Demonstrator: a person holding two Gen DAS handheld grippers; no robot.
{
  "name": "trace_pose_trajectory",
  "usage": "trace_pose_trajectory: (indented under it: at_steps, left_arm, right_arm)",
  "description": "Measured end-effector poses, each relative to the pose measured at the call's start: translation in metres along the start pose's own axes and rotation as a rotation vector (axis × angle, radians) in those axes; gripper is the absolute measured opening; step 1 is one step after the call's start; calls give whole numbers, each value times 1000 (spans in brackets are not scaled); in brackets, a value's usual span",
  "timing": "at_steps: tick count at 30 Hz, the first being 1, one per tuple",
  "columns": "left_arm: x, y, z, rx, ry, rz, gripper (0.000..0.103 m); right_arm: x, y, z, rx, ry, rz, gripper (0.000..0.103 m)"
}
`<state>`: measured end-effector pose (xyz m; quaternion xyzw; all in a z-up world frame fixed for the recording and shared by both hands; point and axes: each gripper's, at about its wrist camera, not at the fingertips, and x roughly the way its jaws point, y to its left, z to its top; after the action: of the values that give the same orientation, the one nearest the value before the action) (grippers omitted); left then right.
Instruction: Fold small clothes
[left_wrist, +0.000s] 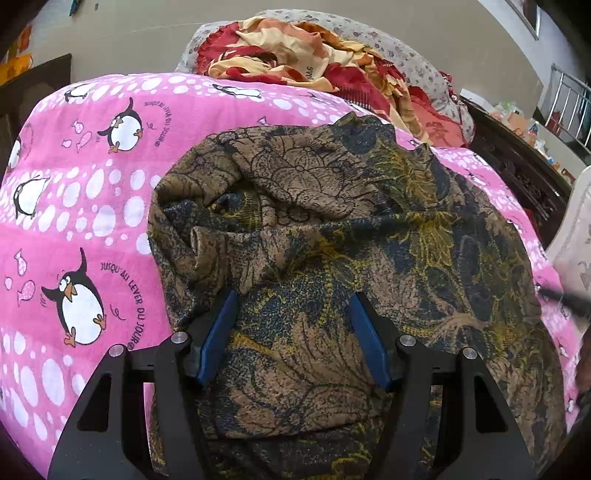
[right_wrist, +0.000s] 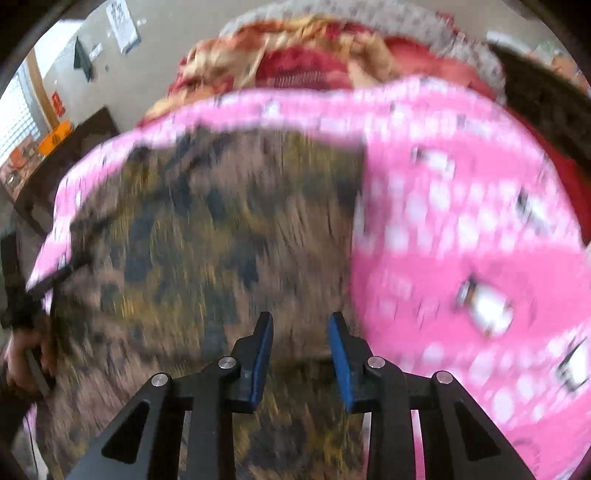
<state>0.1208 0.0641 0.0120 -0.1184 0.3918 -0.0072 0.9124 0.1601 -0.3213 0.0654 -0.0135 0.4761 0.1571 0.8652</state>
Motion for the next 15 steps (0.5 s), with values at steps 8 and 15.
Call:
trace_pose_trajectory:
  at_steps: [8, 15]
  left_arm:
    - [1, 0, -1, -2, 4, 4, 63]
    - [2, 1, 0, -6, 4, 11, 63]
  right_arm:
    - [76, 13, 56, -31, 5, -90, 44]
    - [65, -7, 57, 121, -63, -136, 51]
